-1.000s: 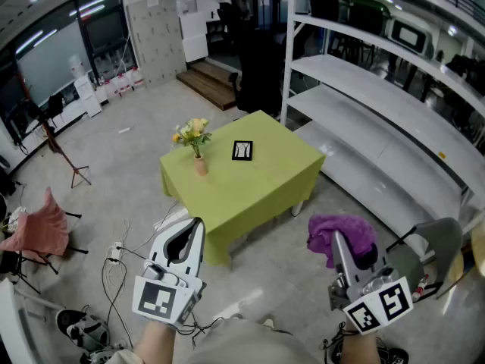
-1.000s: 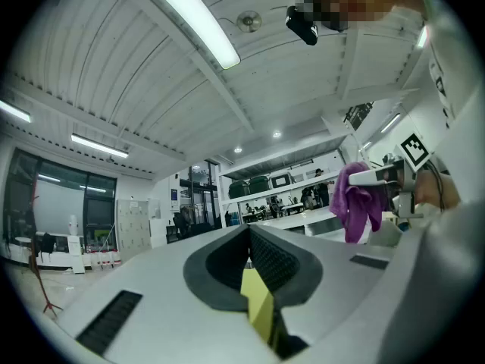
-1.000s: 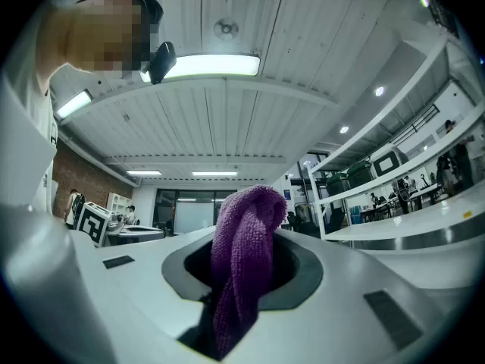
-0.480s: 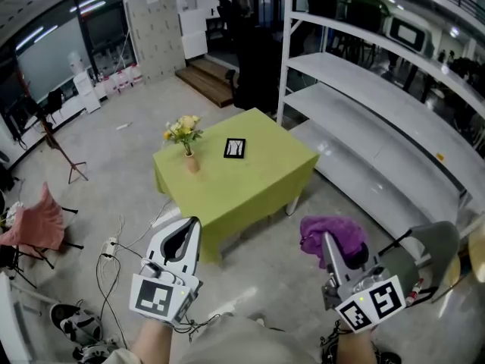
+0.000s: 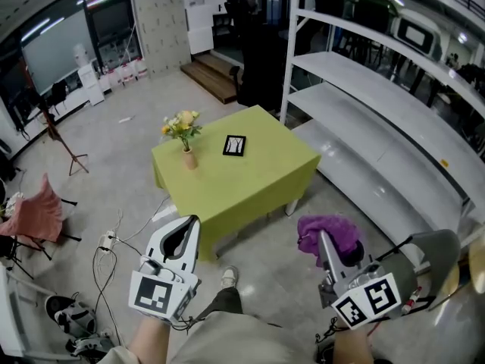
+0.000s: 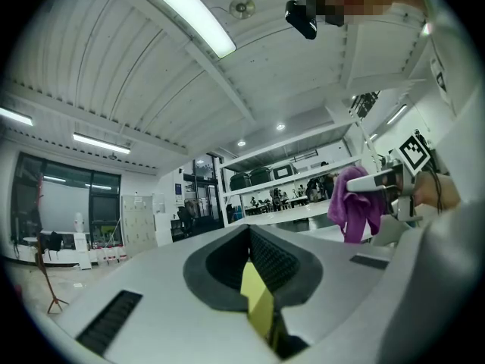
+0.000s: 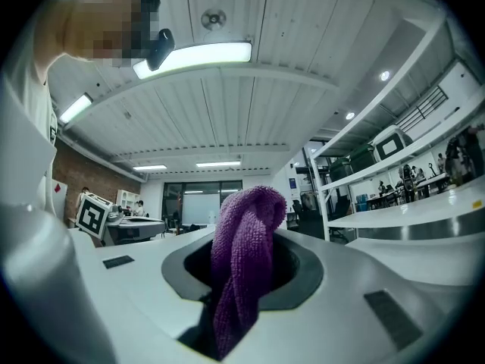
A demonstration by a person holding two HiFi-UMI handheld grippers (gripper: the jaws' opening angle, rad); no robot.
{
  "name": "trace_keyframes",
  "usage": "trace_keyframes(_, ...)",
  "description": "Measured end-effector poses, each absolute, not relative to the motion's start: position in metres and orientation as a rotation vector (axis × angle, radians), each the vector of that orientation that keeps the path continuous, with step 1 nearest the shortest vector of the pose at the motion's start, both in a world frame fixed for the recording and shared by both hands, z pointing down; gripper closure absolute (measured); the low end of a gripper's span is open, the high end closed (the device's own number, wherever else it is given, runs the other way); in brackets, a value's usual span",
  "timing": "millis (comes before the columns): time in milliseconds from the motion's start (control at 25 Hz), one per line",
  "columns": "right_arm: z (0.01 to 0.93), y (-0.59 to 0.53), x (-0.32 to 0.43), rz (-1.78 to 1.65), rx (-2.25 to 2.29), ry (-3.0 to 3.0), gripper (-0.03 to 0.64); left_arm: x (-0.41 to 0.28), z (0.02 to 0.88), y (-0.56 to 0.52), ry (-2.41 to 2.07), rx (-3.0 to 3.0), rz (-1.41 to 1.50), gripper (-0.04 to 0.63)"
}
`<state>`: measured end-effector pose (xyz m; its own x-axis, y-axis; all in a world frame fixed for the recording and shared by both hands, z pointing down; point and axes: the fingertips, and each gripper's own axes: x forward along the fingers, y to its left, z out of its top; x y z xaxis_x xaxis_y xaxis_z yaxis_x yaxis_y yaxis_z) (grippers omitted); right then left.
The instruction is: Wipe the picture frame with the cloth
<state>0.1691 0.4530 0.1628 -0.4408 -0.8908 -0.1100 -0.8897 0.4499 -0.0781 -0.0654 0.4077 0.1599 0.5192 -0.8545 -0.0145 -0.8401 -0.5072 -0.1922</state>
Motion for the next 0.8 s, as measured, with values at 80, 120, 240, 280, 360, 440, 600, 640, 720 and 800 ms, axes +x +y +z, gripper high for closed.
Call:
trace_keyframes(80,0.170,0.443,0.170,-0.024,-1.577,2.559,0.511,-0.065,0.168,0.399,1.453,-2.584,-0.135,0.588)
trace_keyframes(120,0.174,0.438,0.170,-0.030,-1.577,2.560,0.511,-0.065,0.171,0.394,1.449,-2.586,-0.132,0.588)
trace_keyframes(240,0.185,0.418,0.170,-0.044,-1.583,2.562,0.511,-0.062,0.178,0.375,1.429,-2.590,-0.108,0.588)
trace_keyframes(280,0.188,0.410,0.169,-0.048,-1.586,2.562,0.511,-0.062,0.180,0.367,1.429,-2.592,-0.114,0.588)
trace_keyframes(360,0.194,0.393,0.167,-0.057,-1.590,2.564,0.511,-0.062,0.185,0.348,1.435,-2.596,-0.127,0.588)
trace_keyframes(440,0.199,0.372,0.164,-0.069,-1.592,2.573,0.511,-0.064,0.187,0.327,1.444,-2.601,-0.127,0.588)
trace_keyframes(600,0.208,0.324,0.155,-0.100,-1.595,2.597,0.511,-0.068,0.194,0.280,1.427,-2.618,-0.130,0.588)
trace_keyframes(640,0.210,0.311,0.152,-0.109,-1.595,2.602,0.511,-0.069,0.196,0.267,1.419,-2.622,-0.128,0.588)
trace_keyframes(720,0.214,0.284,0.145,-0.130,-1.596,2.613,0.511,-0.074,0.197,0.241,1.417,-2.627,-0.138,0.588)
trace_keyframes(800,0.216,0.256,0.137,-0.151,-1.599,2.623,0.510,-0.080,0.197,0.213,1.419,-2.632,-0.159,0.588)
